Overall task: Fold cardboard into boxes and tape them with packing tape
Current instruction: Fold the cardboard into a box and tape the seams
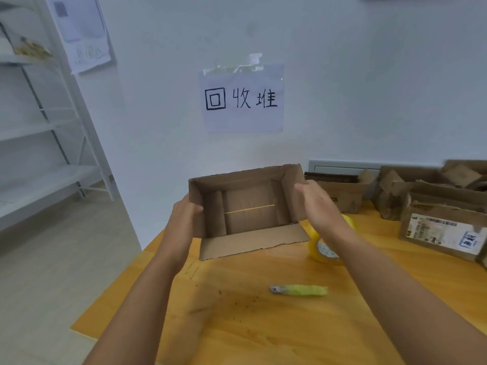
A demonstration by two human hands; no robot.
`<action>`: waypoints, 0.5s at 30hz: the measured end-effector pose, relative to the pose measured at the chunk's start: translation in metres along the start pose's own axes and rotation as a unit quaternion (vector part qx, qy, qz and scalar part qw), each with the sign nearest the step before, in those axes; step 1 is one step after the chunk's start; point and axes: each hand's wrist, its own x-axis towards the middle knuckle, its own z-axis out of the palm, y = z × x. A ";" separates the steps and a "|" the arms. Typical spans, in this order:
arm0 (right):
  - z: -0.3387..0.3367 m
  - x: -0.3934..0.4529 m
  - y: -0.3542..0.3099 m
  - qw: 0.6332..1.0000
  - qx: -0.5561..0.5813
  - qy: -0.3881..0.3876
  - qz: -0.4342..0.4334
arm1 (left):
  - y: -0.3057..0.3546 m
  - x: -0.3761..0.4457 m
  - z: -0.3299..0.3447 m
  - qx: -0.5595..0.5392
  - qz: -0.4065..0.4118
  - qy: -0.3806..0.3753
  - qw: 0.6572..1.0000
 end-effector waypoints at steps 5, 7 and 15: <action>-0.082 -0.015 -0.003 0.997 0.029 0.069 0.008 | 0.034 -0.006 0.055 -0.056 0.048 -0.095 0.993; -0.122 -0.028 0.005 0.992 0.066 0.099 0.037 | 0.043 -0.013 0.091 -0.067 0.059 -0.130 0.987; -0.258 -0.128 0.060 0.966 0.067 0.209 0.137 | 0.031 -0.083 0.242 -0.057 -0.033 -0.258 0.964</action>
